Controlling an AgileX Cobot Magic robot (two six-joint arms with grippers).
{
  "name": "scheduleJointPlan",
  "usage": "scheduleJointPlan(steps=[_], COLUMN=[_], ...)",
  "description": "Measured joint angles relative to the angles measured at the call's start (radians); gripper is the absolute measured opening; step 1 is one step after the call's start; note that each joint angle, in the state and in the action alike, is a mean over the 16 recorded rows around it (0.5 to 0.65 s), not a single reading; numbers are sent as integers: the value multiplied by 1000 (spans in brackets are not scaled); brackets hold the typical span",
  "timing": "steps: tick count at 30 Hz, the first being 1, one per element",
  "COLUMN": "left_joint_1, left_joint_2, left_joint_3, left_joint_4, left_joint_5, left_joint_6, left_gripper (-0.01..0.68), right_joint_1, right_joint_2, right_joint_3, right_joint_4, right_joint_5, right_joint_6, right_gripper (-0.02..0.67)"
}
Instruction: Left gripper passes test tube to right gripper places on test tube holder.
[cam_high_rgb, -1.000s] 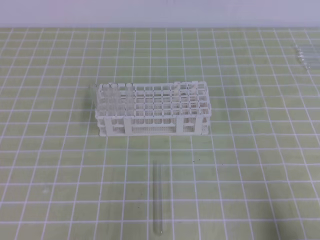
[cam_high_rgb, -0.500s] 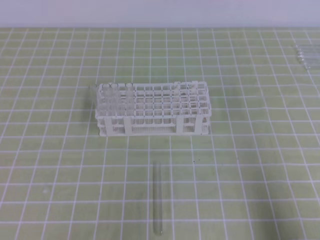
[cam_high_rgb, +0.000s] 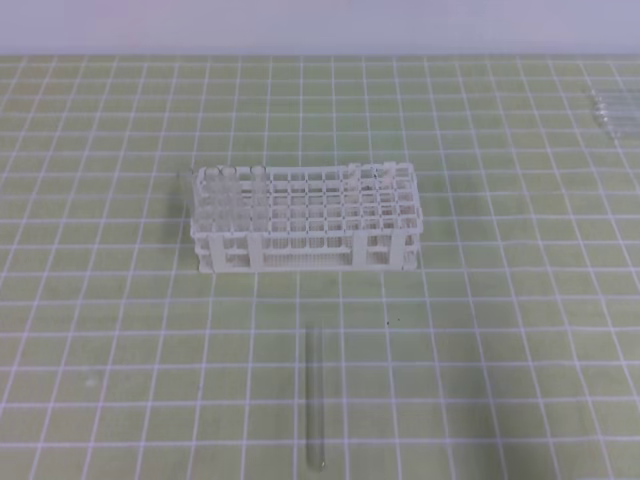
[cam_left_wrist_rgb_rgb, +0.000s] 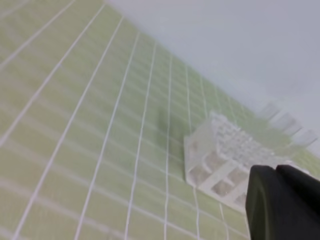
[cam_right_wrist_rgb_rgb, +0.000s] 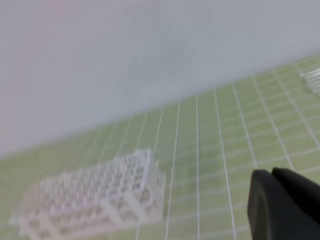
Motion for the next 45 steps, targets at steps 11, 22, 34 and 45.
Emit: scheduleJointPlan(steps=[11, 22, 34, 45], left_joint_1=[-15, -169, -516, -687], left_joint_2=[393, 755, 1140, 1416], left_joint_3=[-358, -508, -686, -934], left_joint_4=[-58, -221, -162, -83], left_joint_5=[345, 450, 399, 549], left_joint_6=[292, 445, 245, 139], left_gripper=[0, 0, 0, 0], right_joint_1=[0, 0, 0, 0], right_joint_2=[451, 675, 690, 690], right_joint_3=[-376, -522, -523, -523], right_joint_4=[-94, -130, -154, -171], right_joint_5=[354, 536, 557, 575], right_joint_6=[0, -14, -46, -70], right_gripper=[-2, -2, -2, -2])
